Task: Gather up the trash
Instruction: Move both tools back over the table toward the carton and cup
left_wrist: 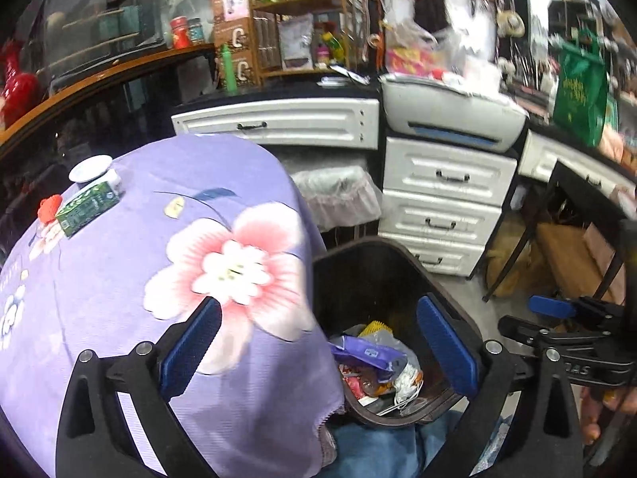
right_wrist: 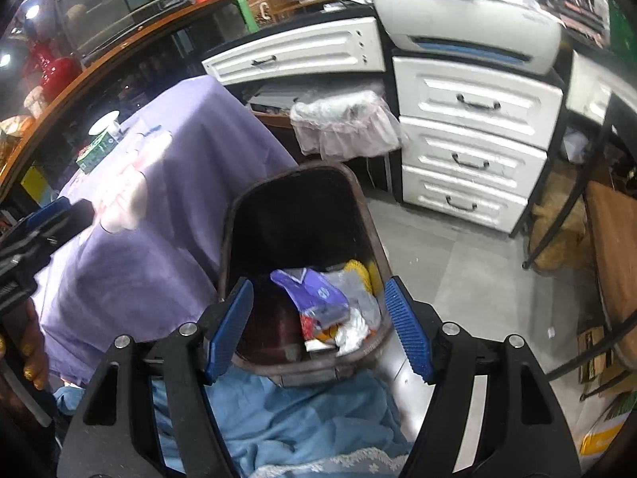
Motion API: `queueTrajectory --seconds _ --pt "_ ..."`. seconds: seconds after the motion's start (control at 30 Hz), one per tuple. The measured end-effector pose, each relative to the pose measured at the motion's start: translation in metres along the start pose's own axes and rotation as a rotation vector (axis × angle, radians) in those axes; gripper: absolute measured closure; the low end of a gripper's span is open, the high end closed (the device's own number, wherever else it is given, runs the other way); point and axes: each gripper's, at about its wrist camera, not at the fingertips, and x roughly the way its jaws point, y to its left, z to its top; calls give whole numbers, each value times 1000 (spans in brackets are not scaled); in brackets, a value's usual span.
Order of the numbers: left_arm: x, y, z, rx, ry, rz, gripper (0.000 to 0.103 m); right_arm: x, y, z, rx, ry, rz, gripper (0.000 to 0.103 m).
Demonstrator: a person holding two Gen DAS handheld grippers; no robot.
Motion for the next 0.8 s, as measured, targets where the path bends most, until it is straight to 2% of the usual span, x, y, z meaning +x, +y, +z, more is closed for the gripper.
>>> queueTrajectory --seconds 0.2,0.33,0.53,0.67,0.8 --pt "-13 28 4 3 -33 57 6 -2 25 24 -38 -30 34 34" --pt "-19 59 8 7 -42 101 6 0 39 48 -54 -50 90 34" --pt "-24 129 23 22 -63 183 6 -1 81 109 -142 -120 175 34" --pt "-16 176 38 93 -76 277 6 5 112 157 -164 -160 277 34" --pt "3 222 59 112 -40 274 6 24 158 202 -233 -169 348 34"
